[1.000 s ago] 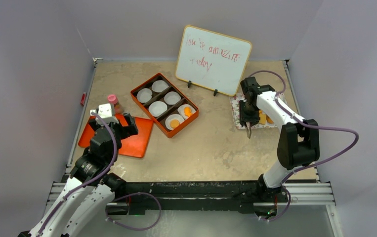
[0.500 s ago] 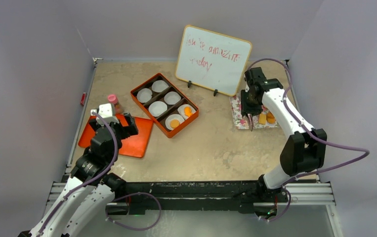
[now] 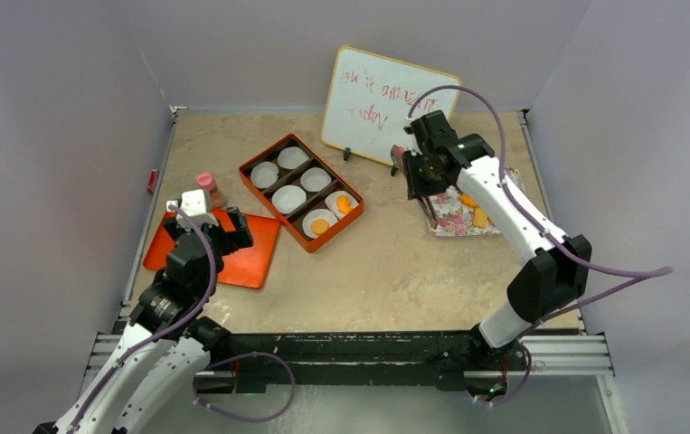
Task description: Pack the cookies
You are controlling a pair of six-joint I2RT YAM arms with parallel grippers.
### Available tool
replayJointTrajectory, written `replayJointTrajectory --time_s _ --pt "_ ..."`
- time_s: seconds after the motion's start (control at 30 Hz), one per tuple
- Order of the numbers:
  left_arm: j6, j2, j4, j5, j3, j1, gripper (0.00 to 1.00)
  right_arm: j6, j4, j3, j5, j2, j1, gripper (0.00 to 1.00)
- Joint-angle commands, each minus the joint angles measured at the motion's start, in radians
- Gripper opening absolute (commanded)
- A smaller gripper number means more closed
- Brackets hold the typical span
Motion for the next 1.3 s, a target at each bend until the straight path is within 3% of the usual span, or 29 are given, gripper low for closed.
replayJointTrajectory --time_s 0.0,0.63,1.27 --pt "0.019 -0.001 0.035 0.003 -0.003 0.006 0.97 -0.008 0.006 0.088 -0.024 0.048 0.077 0.24" --pt "0.018 -0.008 0.035 0.006 -0.001 0.006 0.97 -0.026 0.061 0.331 -0.054 0.308 0.302 0.24" --pt "0.019 -0.009 0.036 0.009 -0.003 0.006 0.97 -0.037 0.065 0.477 -0.038 0.550 0.324 0.28"
